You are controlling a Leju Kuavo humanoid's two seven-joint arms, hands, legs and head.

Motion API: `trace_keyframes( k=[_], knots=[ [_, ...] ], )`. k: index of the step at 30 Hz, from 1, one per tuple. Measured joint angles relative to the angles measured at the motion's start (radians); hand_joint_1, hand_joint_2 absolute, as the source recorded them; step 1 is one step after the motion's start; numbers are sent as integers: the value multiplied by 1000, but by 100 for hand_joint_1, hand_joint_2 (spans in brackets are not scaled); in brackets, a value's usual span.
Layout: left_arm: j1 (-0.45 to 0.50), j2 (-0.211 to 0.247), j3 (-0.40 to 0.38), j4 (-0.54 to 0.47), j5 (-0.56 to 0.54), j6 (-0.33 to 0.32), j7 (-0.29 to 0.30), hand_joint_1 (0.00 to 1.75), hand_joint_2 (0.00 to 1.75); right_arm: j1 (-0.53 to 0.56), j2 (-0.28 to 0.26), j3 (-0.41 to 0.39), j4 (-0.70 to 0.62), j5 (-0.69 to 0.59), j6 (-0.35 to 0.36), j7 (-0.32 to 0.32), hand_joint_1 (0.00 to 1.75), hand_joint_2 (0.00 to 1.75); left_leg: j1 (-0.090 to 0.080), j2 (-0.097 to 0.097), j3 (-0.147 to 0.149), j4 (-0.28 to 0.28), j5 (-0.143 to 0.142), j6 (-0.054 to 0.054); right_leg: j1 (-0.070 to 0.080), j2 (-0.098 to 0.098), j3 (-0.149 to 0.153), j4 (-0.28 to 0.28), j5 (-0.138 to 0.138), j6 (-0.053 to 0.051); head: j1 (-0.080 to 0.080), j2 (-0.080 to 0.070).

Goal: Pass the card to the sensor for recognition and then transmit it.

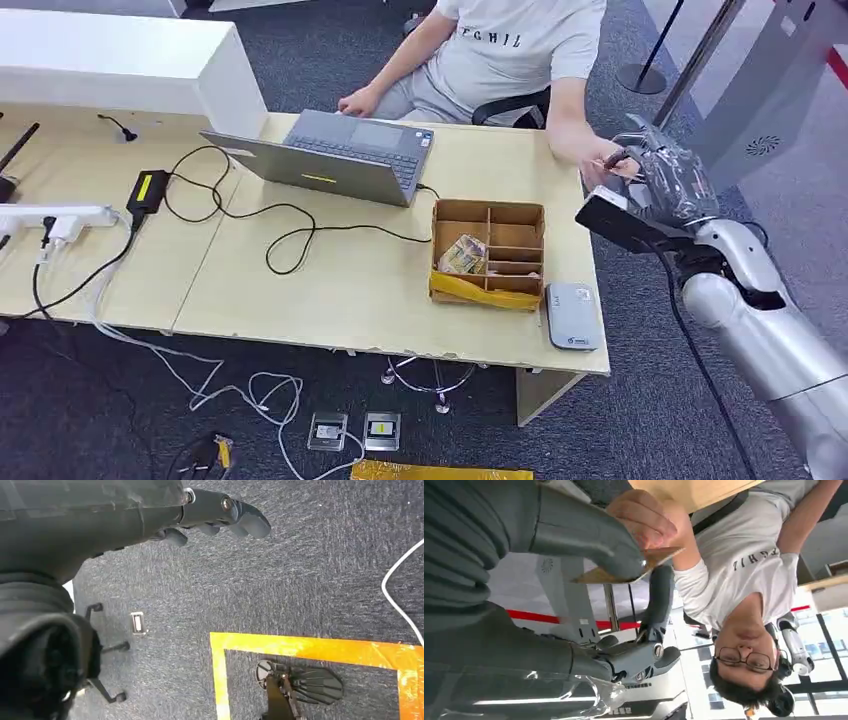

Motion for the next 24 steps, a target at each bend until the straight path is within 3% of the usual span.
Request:
trace_keyframes(
  k=[18, 19, 20, 24],
  knots=[
    [5, 6, 0, 0, -24, 3, -8, 0, 0, 72, -30, -29, -106, -3, 14, 44, 175, 175, 0, 2, 0, 0, 0, 0, 0, 2, -1, 0, 0, 0, 0, 0],
    [5, 6, 0, 0, -24, 3, -8, 0, 0, 74, -31, -29, -108, -3, 14, 45, 38, 175, 0, 2, 0, 0, 0, 0, 0, 2, -1, 0, 0, 0, 0, 0],
    [5, 6, 0, 0, -24, 3, -8, 0, 0, 78, -32, -30, -111, -3, 14, 49, 0, 175, 0, 2, 0, 0, 0, 0, 0, 3, -1, 0, 0, 0, 0, 0],
    [3, 6, 0, 0, -28, 2, -8, 0, 0, 94, -31, -39, -113, 10, 4, 49, 0, 175, 0, 2, 0, 0, 0, 0, 0, 3, -1, 0, 0, 0, 0, 0]
  ],
)
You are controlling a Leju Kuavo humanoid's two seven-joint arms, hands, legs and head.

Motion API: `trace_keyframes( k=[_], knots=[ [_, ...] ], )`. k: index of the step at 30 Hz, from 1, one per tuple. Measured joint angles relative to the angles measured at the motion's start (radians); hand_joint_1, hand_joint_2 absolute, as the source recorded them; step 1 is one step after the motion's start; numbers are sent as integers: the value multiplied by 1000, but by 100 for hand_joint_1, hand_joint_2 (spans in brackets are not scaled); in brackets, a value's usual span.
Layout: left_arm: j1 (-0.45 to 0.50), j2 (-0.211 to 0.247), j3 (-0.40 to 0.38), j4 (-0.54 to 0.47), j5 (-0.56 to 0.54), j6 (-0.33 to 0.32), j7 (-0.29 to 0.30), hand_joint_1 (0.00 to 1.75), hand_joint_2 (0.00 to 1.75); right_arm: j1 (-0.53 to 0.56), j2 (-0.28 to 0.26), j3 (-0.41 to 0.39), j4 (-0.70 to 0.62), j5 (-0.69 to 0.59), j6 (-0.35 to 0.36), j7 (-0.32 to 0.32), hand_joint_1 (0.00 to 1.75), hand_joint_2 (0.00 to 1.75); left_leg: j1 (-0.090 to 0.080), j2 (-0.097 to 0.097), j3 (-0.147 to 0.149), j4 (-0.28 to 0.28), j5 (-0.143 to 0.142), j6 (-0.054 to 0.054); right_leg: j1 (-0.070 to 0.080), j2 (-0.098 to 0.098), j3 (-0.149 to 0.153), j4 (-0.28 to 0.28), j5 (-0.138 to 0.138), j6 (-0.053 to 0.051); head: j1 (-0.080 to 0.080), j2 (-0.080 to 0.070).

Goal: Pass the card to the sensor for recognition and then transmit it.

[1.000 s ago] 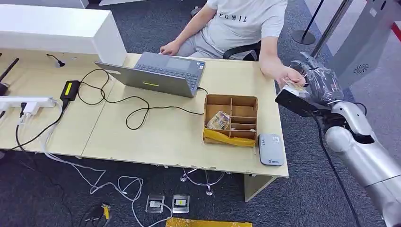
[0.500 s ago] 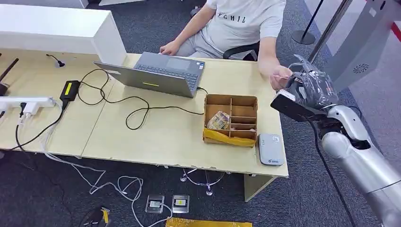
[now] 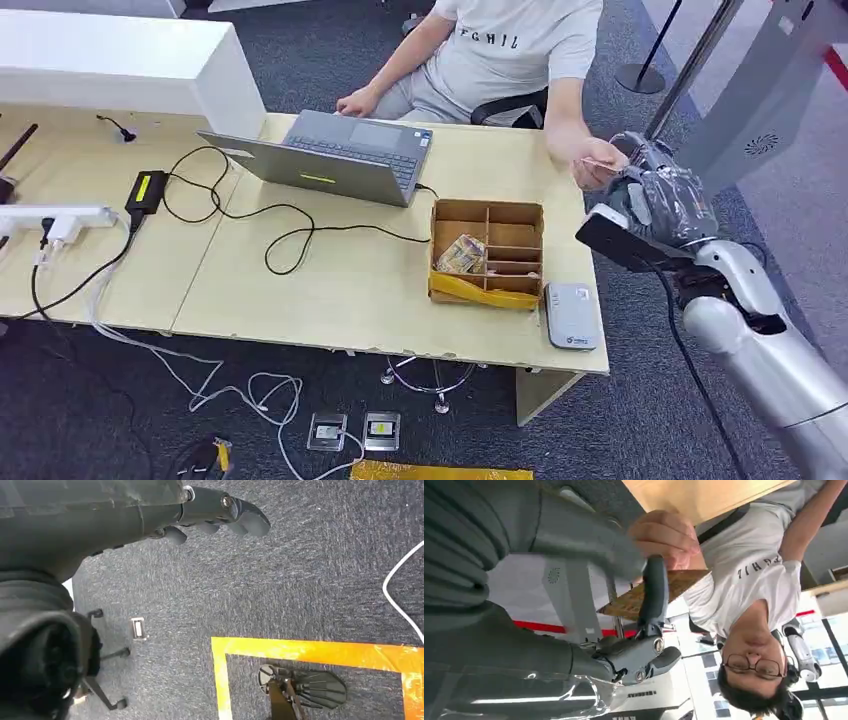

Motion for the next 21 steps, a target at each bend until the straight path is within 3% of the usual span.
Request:
trace_keyframes(
  k=[21],
  knots=[
    [-1, 0, 0, 0, -3, 0, 1, 0, 0, -20, 29, -7, 16, 2, -25, -38, 0, 175, 0, 0, 0, 0, 0, 0, 0, 0, 0, 0, 0, 0, 0, 0]
  ],
)
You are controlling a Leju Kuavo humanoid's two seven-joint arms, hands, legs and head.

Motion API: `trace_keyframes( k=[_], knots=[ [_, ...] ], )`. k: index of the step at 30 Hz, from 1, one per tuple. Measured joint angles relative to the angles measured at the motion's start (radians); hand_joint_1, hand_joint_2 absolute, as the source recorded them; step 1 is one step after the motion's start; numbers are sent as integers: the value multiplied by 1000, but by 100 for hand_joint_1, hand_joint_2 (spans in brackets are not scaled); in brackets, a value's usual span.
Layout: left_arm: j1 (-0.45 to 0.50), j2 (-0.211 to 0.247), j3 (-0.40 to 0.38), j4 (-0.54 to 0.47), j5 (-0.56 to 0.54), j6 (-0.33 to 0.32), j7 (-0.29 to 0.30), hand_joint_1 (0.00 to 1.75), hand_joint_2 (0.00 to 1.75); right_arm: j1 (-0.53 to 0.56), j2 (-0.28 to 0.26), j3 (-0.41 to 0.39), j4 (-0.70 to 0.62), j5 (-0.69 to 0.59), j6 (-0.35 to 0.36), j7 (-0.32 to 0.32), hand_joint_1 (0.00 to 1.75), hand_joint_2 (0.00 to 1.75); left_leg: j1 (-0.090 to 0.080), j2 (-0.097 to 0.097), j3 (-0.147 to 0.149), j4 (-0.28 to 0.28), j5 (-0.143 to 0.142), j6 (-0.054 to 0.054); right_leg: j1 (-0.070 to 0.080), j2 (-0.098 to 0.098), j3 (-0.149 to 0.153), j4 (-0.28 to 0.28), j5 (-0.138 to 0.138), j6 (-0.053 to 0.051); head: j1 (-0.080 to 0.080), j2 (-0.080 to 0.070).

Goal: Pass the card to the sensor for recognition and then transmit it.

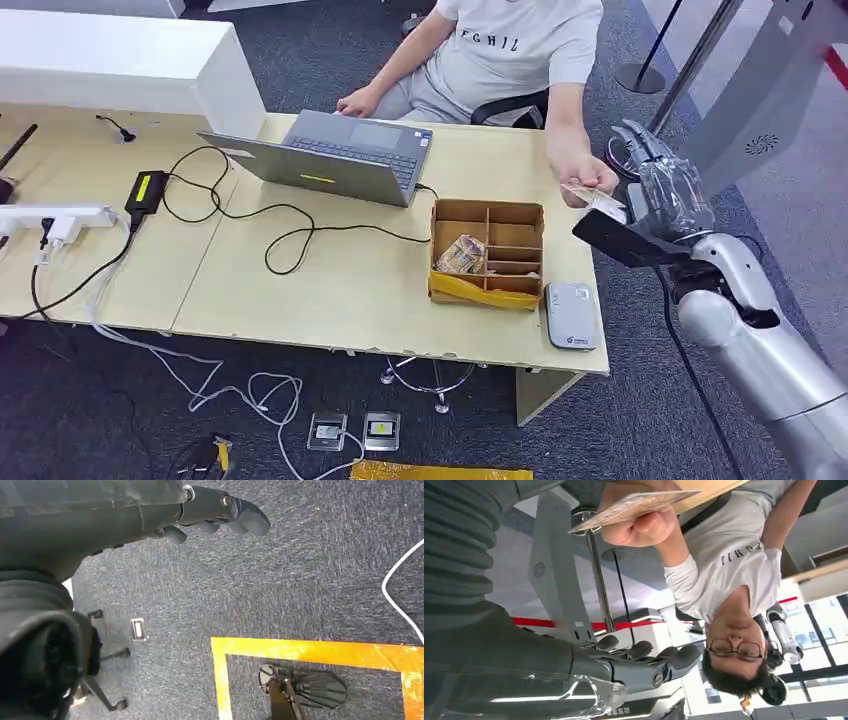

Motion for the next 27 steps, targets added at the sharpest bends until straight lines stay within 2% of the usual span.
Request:
trace_keyframes(
  k=[14, 15, 16, 17, 27],
  knots=[
    [1, -1, 1, 0, 1, 1, 0, 0, 0, -25, 45, 4, 103, 19, -13, -16, 0, 175, 0, 0, 0, 0, 0, 0, 0, 0, 0, 0, 0, 0, 0, 0],
    [1, -1, 1, 0, 0, 1, 0, 0, 0, -25, 47, 3, 109, 19, -16, -18, 26, 175, 0, 0, 0, 0, 0, 0, 0, 0, 0, 0, 0, 0, 0, 0],
    [1, -1, 1, 0, 0, 1, 0, 0, 0, -25, 49, 3, 116, 21, -16, -18, 161, 175, 0, 0, 0, 0, 0, 0, 0, 0, 0, 0, 0, 0, 0, 0],
    [1, -1, 1, 0, -1, 1, 0, 0, 0, -25, 50, 3, 121, 21, -16, -18, 175, 175, 0, 0, 0, 0, 0, 0, 0, 0, 0, 0, 0, 0, 0, 0],
    [-2, -1, 2, 0, -13, 0, 8, 0, 0, -25, 58, 2, 143, 52, -13, -9, 175, 175, 0, 0, 0, 0, 0, 0, 0, 0, 0, 0, 0, 0, 0, 0]
  ],
)
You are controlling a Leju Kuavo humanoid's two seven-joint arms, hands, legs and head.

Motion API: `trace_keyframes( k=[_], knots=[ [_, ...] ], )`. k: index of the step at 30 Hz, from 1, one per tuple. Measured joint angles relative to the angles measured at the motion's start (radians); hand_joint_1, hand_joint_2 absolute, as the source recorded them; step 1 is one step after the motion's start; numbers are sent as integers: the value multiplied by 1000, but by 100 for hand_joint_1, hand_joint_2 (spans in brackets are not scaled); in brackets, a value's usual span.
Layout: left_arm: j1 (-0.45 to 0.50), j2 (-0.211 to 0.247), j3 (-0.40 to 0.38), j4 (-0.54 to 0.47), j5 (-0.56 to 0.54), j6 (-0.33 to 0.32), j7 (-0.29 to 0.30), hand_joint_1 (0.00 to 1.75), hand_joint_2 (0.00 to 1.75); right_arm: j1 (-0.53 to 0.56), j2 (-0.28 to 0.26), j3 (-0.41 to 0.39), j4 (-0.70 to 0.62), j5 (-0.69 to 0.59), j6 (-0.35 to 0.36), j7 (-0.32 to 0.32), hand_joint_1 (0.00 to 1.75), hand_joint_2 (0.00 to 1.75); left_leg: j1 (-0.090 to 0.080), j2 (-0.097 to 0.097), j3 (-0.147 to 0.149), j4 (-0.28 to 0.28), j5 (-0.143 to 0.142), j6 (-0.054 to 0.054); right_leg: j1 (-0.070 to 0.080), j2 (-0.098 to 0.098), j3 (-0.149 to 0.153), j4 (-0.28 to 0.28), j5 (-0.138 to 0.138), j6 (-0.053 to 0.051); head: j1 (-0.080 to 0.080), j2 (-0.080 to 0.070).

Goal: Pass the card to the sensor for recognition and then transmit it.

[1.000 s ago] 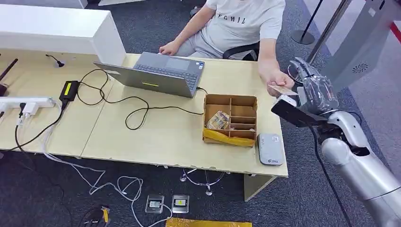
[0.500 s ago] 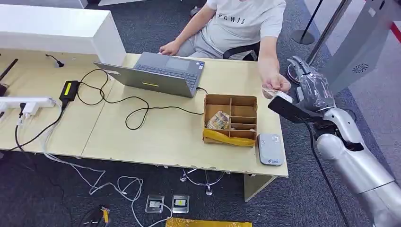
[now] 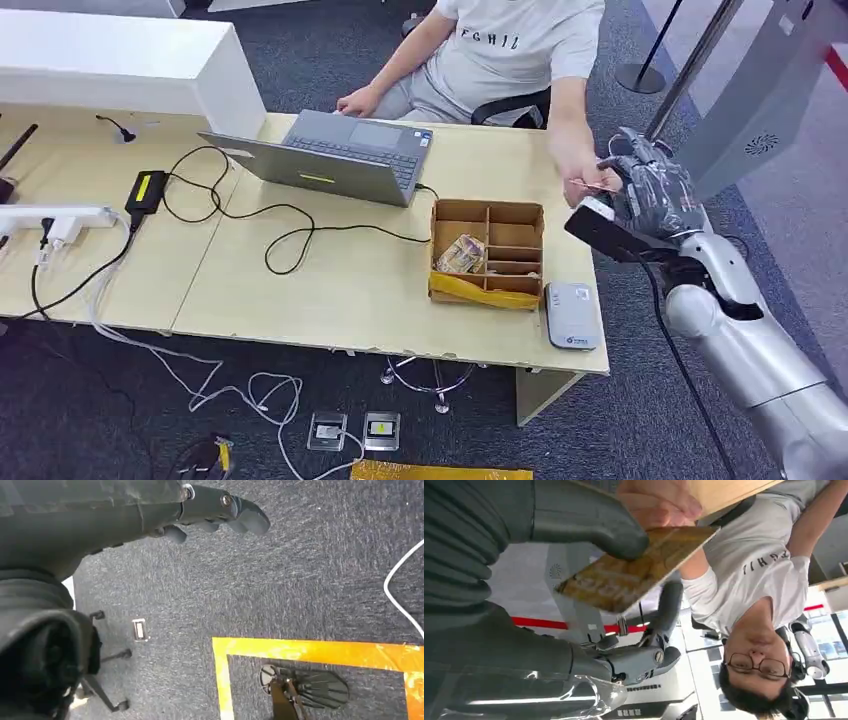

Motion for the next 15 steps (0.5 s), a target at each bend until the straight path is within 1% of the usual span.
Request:
trace_keyframes(
  k=[11, 15],
  knots=[
    [-1, 0, 0, 0, -3, 0, 2, 0, 0, 0, 1, -2, 0, 4, -4, 0, 175, 175, 0, 0, 0, 0, 0, 0, 0, 0, 0, 0, 0, 0, 0, 0],
    [-1, 0, 1, 0, -2, 0, 2, 0, 0, -6, 3, -15, 0, 2, -4, -2, 175, 175, 0, 0, 0, 0, 0, 0, 0, 0, 0, 0, 0, 0, 0, 0]
  ],
)
